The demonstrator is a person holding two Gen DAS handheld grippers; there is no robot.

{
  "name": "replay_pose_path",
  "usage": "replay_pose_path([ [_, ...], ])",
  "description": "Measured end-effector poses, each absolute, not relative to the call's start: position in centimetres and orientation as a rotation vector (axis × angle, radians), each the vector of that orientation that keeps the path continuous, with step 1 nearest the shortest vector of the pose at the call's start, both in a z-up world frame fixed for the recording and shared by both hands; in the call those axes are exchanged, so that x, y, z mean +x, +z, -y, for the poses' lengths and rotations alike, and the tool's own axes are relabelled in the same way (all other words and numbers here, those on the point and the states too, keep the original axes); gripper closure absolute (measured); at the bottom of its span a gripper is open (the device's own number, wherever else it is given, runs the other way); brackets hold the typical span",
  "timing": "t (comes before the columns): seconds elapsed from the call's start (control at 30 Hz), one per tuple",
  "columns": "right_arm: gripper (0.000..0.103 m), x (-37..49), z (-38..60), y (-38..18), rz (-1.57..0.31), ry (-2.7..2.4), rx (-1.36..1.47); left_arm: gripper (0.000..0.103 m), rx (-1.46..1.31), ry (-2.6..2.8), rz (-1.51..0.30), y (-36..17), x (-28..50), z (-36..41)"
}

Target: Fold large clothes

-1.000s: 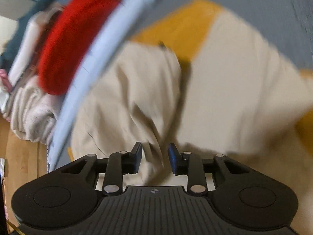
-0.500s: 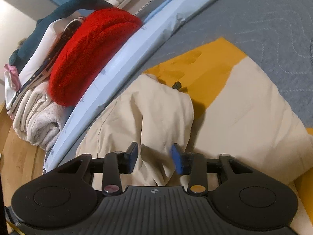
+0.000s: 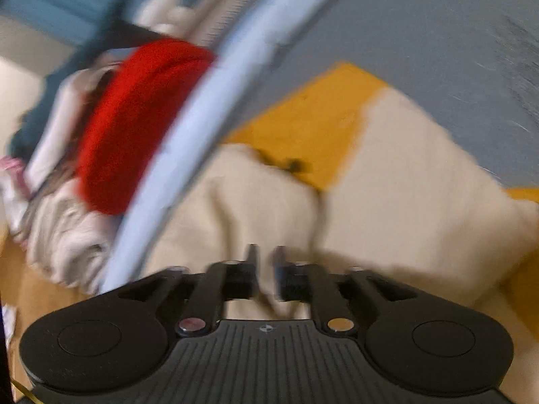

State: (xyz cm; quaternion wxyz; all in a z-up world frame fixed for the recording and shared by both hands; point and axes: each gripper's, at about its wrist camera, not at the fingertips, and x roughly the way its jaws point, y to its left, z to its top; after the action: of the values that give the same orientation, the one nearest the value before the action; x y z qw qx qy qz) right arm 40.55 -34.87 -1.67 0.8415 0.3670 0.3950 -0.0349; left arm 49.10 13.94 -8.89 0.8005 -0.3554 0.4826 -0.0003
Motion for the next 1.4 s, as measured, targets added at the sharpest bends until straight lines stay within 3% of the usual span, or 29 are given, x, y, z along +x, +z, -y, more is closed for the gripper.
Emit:
replay_pose_path([
  [0.07, 0.038, 40.8, 34.1, -1.4, -0.829, -0.048, 0.748, 0.071, -0.782, 0.013, -1.004, -8.6, 48.8, -14.5],
  [0.2, 0.046, 41.5, 33.5, -2.8, -0.904, -0.033, 0.698, 0.071, -0.790, 0.003, -0.996, -8.6, 48.3, -14.7],
  [0.23, 0.051, 41.5, 33.4, -2.9, -0.912, -0.042, 0.685, 0.071, -0.790, -0.001, -0.999, -8.6, 48.2, -14.6],
  [0.3, 0.092, 41.7, 33.2, -3.2, -0.916, -0.036, 0.659, 0.071, -0.789, -0.015, -1.002, -8.6, 48.3, -14.4],
  [0.33, 0.103, 41.6, 33.2, -3.1, -0.903, -0.030, 0.647, 0.072, -0.785, -0.023, -1.002, -8.5, 48.3, -14.3],
  [0.4, 0.103, 40.8, 33.2, -1.8, -0.828, -0.056, 0.621, 0.093, -0.781, -0.033, -0.987, -8.1, 48.3, -14.0],
  [0.57, 0.103, 38.8, 34.7, 0.9, -0.680, -0.127, 0.681, 0.097, -0.786, -0.060, -0.919, -6.6, 47.9, -14.5],
  [0.73, 0.103, 39.2, 36.5, -4.7, -0.968, -0.330, 0.719, 0.098, -0.656, -0.013, -1.124, -9.6, 48.3, -12.7],
  [0.83, 0.103, 39.4, 36.2, -5.0, -1.001, -0.360, 0.703, 0.093, -0.665, 0.015, -1.143, -9.6, 48.3, -12.7],
  [0.9, 0.100, 39.6, 36.1, -3.9, -0.977, -0.386, 0.677, 0.069, -0.666, 0.031, -1.085, -8.5, 48.1, -13.0],
  [0.93, 0.098, 39.5, 35.9, -3.1, -0.954, -0.412, 0.637, 0.065, -0.648, 0.040, -1.042, -7.6, 47.9, -13.2],
  [1.0, 0.086, 39.1, 35.3, -1.3, -0.871, -0.453, 0.551, 0.064, -0.601, 0.055, -0.946, -5.7, 47.4, -13.1],
  [1.07, 0.085, 38.7, 34.2, 0.1, -0.764, -0.393, 0.519, 0.064, -0.565, 0.023, -0.832, -3.6, 46.8, -12.7],
  [1.2, 0.070, 39.6, 31.2, 1.1, -0.682, -0.047, 0.575, 0.062, -0.567, -0.132, -0.683, -1.6, 45.8, -10.4],
  [1.4, 0.067, 40.3, 28.0, -1.5, -0.797, 0.154, 0.657, 0.065, -0.597, -0.343, -0.743, -3.4, 45.8, -5.4],
])
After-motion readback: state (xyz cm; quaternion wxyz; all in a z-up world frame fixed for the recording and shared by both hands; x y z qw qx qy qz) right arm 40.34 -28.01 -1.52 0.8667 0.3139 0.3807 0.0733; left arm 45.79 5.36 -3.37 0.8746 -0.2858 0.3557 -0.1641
